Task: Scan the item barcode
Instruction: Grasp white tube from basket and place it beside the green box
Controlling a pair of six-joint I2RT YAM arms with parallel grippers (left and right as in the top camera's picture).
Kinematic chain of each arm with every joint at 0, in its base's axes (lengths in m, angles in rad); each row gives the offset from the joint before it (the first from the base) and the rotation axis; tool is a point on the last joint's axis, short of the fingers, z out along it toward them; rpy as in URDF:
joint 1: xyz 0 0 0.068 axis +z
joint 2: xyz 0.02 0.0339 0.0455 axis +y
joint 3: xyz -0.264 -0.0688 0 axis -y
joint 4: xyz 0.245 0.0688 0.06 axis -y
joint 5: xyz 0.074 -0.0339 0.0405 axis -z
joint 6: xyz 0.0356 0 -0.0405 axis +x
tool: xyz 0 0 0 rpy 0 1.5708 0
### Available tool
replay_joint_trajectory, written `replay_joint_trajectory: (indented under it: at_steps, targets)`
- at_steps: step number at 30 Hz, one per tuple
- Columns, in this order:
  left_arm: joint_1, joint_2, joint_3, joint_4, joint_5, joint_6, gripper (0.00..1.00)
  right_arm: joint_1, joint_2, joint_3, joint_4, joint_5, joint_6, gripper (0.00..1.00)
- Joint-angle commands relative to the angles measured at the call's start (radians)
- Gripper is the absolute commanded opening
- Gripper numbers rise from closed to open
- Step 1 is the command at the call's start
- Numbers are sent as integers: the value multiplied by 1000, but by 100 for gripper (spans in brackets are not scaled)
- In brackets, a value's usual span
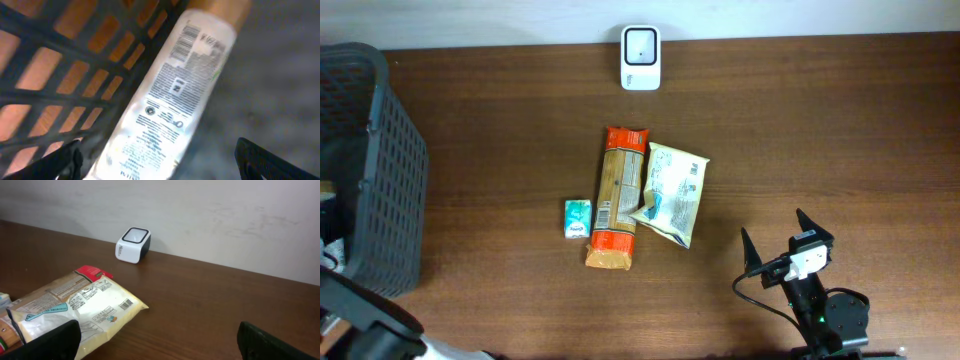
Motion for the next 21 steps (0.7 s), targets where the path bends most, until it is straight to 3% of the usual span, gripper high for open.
replay_joint_trajectory:
  at_steps: [1,4,6,7,8,9,11,15,17,18,21]
  targets:
    - [20,91,-3,25,0,32,98,5,-7,-6,-2,-5,8,99]
    - [35,154,-3,50,-5,32,99,5,-7,-6,-2,-5,8,99]
    - [49,203,-3,22,-8,31,86,5,-7,-6,-2,-5,8,99]
    - [50,211,-3,5,-6,30,73,5,-7,-6,-2,-5,8,99]
    - [50,211,-3,-2,4,30,51,5,-7,-6,-2,-5,8,99]
    - [50,211,-3,-3,14,23,14,5,-7,-6,-2,-5,8,99]
    - [50,208,-3,-36,15,19,0,5,-7,-6,-2,-5,8,99]
    - [47,116,13,-31,121,-40,0,5,-7,-6,-2,-4,8,99]
    - [47,21,78,-32,357,-283,0,5,-7,-6,-2,-5,8,99]
    - [47,-35,90,-13,559,-444,0,5,-7,-6,-2,-5,8,98]
    - [47,-151,90,64,827,-592,0,5,-7,-6,-2,-5,8,99]
